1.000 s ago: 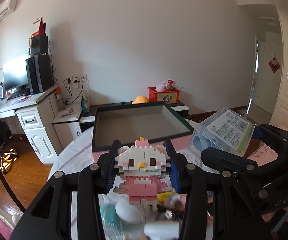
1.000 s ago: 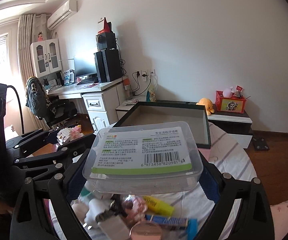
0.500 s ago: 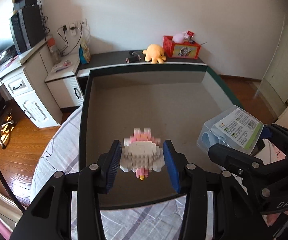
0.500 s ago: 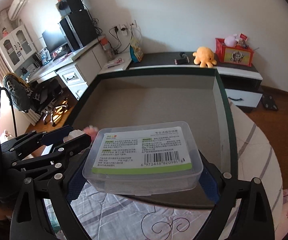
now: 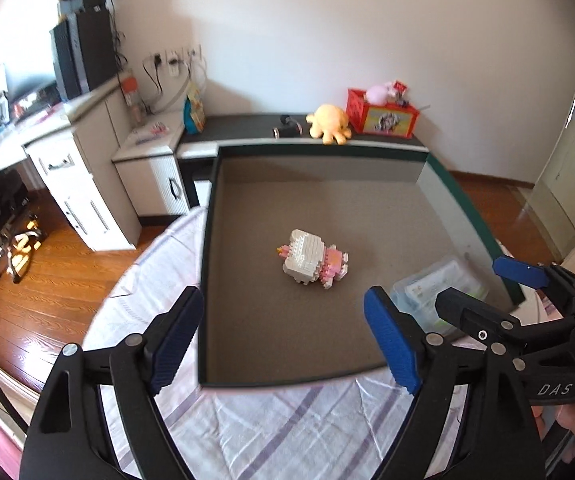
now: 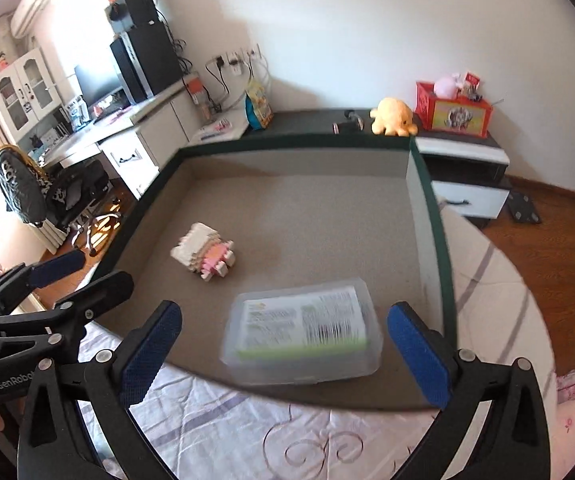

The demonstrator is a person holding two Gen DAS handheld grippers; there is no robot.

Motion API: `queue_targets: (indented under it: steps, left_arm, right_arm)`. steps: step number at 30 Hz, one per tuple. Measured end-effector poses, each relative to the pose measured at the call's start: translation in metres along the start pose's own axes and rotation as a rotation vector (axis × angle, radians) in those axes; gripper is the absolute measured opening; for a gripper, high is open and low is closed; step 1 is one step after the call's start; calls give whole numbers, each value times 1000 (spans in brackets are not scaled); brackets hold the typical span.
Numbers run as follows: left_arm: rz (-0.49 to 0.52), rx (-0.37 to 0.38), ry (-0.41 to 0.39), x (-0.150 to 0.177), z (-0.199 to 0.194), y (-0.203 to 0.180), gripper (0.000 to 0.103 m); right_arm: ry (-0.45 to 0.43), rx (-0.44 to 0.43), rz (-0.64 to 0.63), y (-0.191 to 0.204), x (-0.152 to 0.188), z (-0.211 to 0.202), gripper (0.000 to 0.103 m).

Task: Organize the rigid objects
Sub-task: 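Withdraw both grippers from the pink box back over the bed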

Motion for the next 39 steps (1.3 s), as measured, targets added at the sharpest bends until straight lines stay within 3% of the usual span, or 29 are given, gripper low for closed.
queue_targets:
  steps: [6,14,19,27,39]
  left_arm:
    - [29,-50,-231,11,-104,-5,98]
    - [57,-121,-414,52,-229,-15,103]
    - [66,-158,-468,83,-286,-23,103]
    - [64,-191,-552,121,-359,-33,103]
    - [25,-202,-603,132,-400,-35,103]
  right_arm:
    - [-221,16,-69,36,8,-103,103]
    - [-421,47,-144,85,61,-227,103]
    - [-504,93,-137,98,95,-279,103]
    - [-557,139,-133,113,136,-334,103]
    - [-622,149,-162,129,151,-374,103]
Point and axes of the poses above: each gripper's, at about its wrist camera, not at the fingertips, and z roughly the way its jaws point, y to its left, x to its underside, the point moved 3 cm from there along z, roughly the way its jaws point, and after that the axes turned 10 degrees about -y, right-handed, at the moved point
